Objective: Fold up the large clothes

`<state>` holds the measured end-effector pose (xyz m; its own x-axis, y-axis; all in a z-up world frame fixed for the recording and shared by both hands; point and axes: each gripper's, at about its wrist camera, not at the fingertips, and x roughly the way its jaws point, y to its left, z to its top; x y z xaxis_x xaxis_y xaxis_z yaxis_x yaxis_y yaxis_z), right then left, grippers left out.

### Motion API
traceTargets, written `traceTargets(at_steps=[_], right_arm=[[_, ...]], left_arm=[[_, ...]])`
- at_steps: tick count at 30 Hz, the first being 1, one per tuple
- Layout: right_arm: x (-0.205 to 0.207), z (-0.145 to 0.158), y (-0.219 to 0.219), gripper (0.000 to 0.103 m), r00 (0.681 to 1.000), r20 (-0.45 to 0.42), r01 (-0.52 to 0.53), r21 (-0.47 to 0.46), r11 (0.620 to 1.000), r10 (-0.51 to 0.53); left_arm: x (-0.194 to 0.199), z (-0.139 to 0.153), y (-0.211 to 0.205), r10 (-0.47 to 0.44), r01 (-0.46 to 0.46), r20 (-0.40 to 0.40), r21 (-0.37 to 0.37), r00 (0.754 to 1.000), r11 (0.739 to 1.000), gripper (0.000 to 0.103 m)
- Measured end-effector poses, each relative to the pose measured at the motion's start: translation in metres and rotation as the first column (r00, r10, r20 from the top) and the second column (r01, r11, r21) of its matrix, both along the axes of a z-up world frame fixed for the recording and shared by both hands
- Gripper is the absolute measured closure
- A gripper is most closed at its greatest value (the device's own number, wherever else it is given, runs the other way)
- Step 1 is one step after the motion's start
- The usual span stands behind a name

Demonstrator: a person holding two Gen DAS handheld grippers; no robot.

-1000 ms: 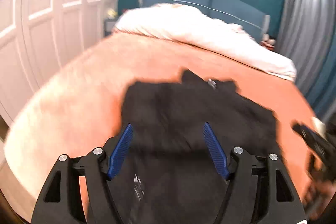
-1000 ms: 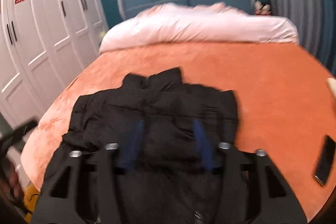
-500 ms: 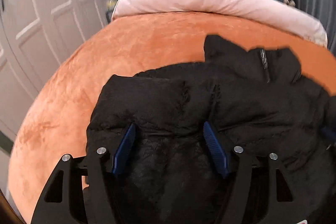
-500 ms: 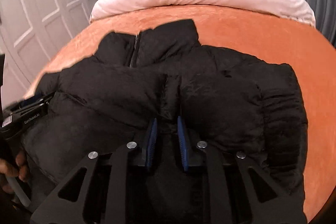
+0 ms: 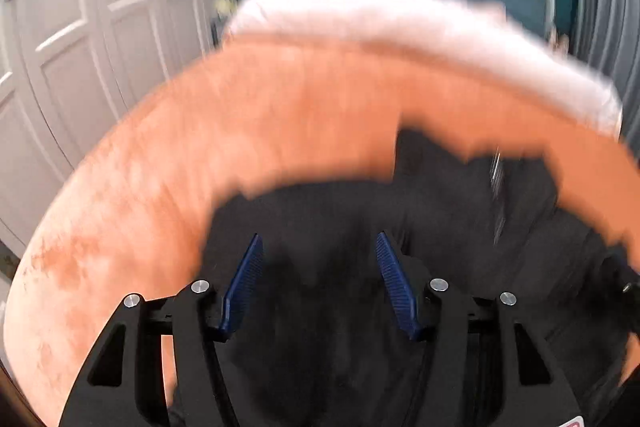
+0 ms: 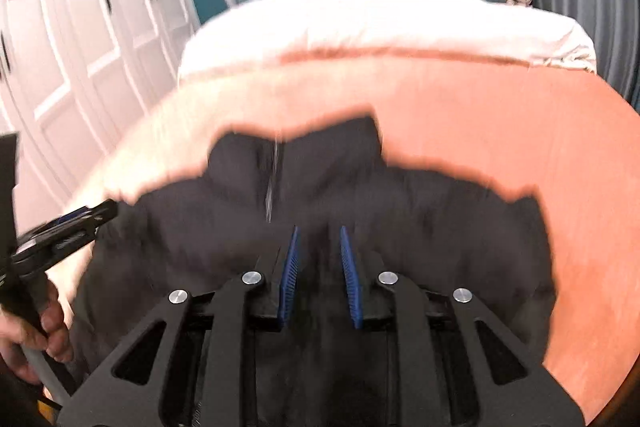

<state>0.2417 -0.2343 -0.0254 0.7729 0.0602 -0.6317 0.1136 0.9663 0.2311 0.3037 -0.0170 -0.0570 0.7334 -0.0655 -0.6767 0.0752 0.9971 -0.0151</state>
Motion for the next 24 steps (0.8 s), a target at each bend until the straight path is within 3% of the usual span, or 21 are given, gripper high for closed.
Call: traceTargets(at_steps=[2,4,10,12,17,21,23,24], right_arm=[[0.023,0.008,-0.01,0.082,1.0,-0.009,0.026,-0.007,1.0,-0.026],[0.046,0.002,-0.019,0.081,0.998,-0.036,0.054,-0.033,0.998,-0.055],[0.088,-0.063,-0.032,0.081,0.976,-0.204,0.069,-0.069,0.995,-0.082],[0.09,-0.078,-0.029,0.081,0.976,-0.203,0.066,-0.076,0.995,-0.08],[0.096,-0.09,-0.023,0.081,0.978,-0.182,0.086,-0.09,0.992,-0.101],[0.087,-0.077,-0.027,0.079,0.977,-0.19,0.086,-0.067,0.994,-0.098],[0.054,-0.039,-0.025,0.079,0.993,-0.093,0.069,-0.033,0.997,-0.071],[0.033,-0.018,-0.019,0.079,0.998,-0.044,0.045,-0.034,0.998,-0.047]], left_arm=[[0.017,0.014,-0.005,-0.008,0.008,0.015,0.001,1.0,1.0,0.042],[0.041,0.009,-0.011,0.0,0.0,-0.004,0.014,1.0,1.0,0.042],[0.083,-0.058,-0.025,0.028,-0.013,-0.117,0.131,0.993,0.991,0.042],[0.089,-0.088,-0.024,0.028,-0.005,-0.168,0.134,0.985,0.991,0.04],[0.093,-0.103,-0.029,0.078,-0.06,-0.113,0.152,0.991,0.987,0.036],[0.093,-0.097,-0.031,0.079,-0.055,-0.136,0.173,0.988,0.983,0.037],[0.083,-0.079,-0.022,0.068,-0.048,-0.133,0.145,0.989,0.988,0.044],[0.063,-0.056,-0.013,0.047,-0.038,-0.102,0.09,0.994,0.995,0.044]])
